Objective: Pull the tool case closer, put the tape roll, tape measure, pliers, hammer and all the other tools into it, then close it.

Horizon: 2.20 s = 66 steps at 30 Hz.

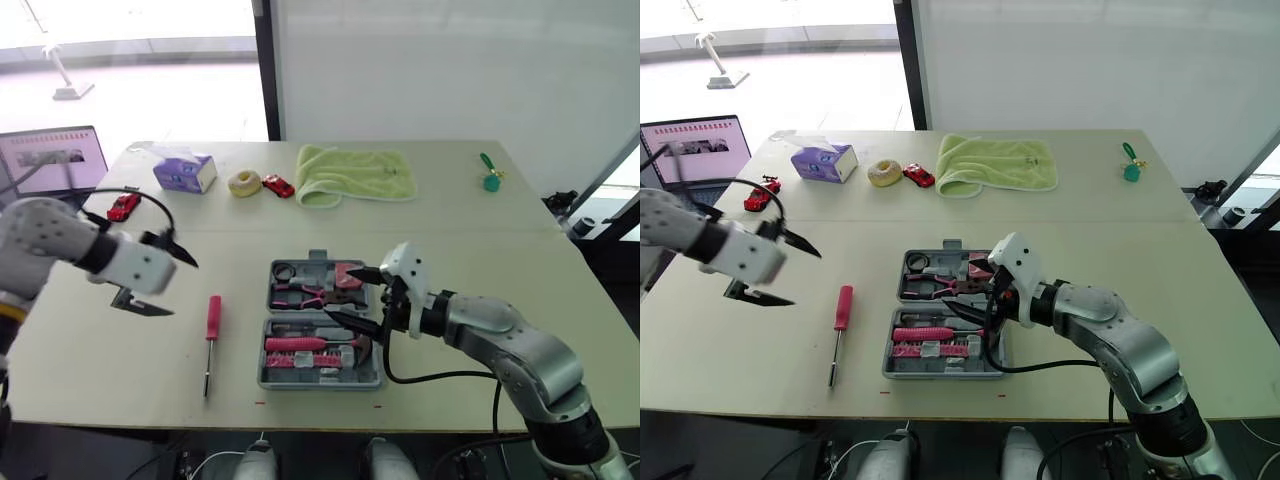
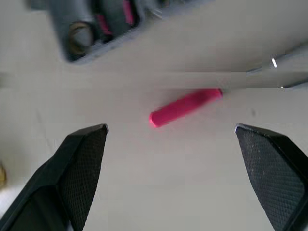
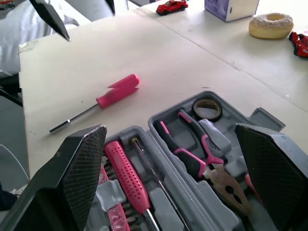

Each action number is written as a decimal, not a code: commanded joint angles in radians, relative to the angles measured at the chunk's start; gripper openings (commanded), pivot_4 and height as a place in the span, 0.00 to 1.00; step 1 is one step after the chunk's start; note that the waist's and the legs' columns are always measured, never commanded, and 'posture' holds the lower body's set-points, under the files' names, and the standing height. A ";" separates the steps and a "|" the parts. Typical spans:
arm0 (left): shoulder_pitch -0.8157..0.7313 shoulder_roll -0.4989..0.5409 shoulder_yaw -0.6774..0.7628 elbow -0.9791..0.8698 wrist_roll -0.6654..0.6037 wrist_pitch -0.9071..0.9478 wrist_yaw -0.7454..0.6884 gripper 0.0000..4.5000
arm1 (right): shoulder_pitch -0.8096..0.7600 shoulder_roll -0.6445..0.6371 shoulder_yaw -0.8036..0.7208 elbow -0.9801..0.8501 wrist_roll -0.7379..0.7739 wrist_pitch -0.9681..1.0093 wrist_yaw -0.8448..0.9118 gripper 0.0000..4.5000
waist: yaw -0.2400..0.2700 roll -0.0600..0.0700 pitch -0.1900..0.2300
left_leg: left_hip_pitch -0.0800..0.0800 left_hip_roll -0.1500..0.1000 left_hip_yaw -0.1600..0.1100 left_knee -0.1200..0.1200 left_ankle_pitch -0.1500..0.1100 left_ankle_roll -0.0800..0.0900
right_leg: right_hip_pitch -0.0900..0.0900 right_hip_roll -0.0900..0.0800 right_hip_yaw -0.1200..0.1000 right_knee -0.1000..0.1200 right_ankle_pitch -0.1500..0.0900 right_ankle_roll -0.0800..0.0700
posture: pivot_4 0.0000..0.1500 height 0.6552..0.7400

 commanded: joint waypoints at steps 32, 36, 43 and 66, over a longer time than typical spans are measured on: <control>-0.187 -0.355 -0.427 0.627 0.753 -0.576 0.645 0.00 | 0.088 0.043 -0.050 -0.190 0.037 0.087 -0.193 1.00 | -0.015 0.014 -0.008 | 0.020 0.001 -0.001 0.000 -0.003 0.007 | 0.018 0.000 -0.001 0.007 -0.001 0.008 | 1.00 1.00; -0.204 -0.321 -0.376 0.665 0.625 -0.617 0.572 0.00 | 0.091 0.042 -0.047 -0.186 0.040 0.083 -0.188 1.00 | -0.017 0.011 -0.006 | 0.020 0.001 -0.001 0.000 -0.003 0.007 | 0.017 0.000 -0.001 0.008 -0.001 0.008 | 1.00 1.00; -0.055 -0.121 -0.203 0.373 -0.161 -0.296 0.018 0.00 | 0.062 0.046 -0.007 -0.130 0.021 0.053 -0.156 1.00 | -0.046 0.005 -0.002 | 0.011 0.002 -0.001 0.000 -0.003 0.006 | 0.008 0.000 -0.001 0.009 0.000 0.008 | 1.00 1.00; 0.296 -0.580 0.653 -0.603 -0.519 2.309 1.252 0.00 | 0.065 0.022 0.028 -0.112 0.003 0.038 -0.100 1.00 | -0.036 -0.004 0.001 | 0.015 0.001 -0.003 0.002 -0.003 0.006 | 0.009 0.001 -0.002 0.018 -0.004 0.006 | 1.00 1.00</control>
